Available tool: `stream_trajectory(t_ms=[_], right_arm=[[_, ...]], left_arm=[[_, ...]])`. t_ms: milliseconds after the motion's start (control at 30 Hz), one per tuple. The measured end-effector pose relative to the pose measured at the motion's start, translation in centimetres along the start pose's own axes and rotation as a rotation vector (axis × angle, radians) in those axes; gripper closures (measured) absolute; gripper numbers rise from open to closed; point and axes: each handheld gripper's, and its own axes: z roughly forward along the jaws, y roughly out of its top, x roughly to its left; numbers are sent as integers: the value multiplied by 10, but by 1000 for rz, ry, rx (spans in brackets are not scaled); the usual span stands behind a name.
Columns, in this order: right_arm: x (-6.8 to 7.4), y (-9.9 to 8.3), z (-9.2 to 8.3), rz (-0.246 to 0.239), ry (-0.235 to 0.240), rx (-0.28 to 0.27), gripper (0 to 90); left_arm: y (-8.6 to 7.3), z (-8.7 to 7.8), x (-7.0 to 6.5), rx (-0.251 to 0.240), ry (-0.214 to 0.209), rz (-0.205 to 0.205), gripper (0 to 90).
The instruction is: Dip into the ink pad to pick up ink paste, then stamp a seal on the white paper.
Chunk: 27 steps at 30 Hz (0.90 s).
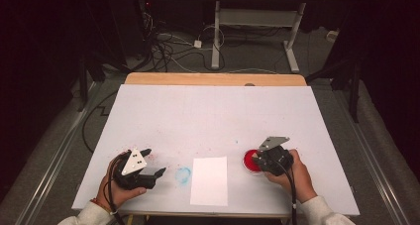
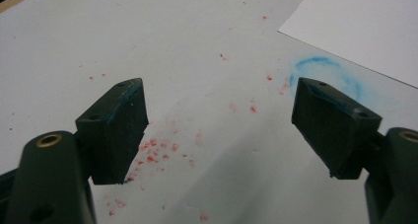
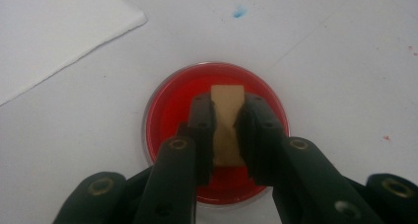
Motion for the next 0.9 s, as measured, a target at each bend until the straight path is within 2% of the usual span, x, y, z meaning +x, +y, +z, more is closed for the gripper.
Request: stream_trajectory(t_ms=[133, 333, 700, 900], right_arm=[[-3, 0, 0, 12, 18, 1, 764], [-4, 3, -3, 1, 26, -1, 765], [-3, 10, -28, -1, 20, -89, 764], [-1, 17, -49, -14, 24, -148, 764]], left_arm=[[0, 1, 0, 2, -4, -1, 208], [-2, 1, 2, 2, -11, -4, 213], [0, 3, 0, 4, -25, 8, 217], [-1, 3, 1, 7, -24, 4, 217]])
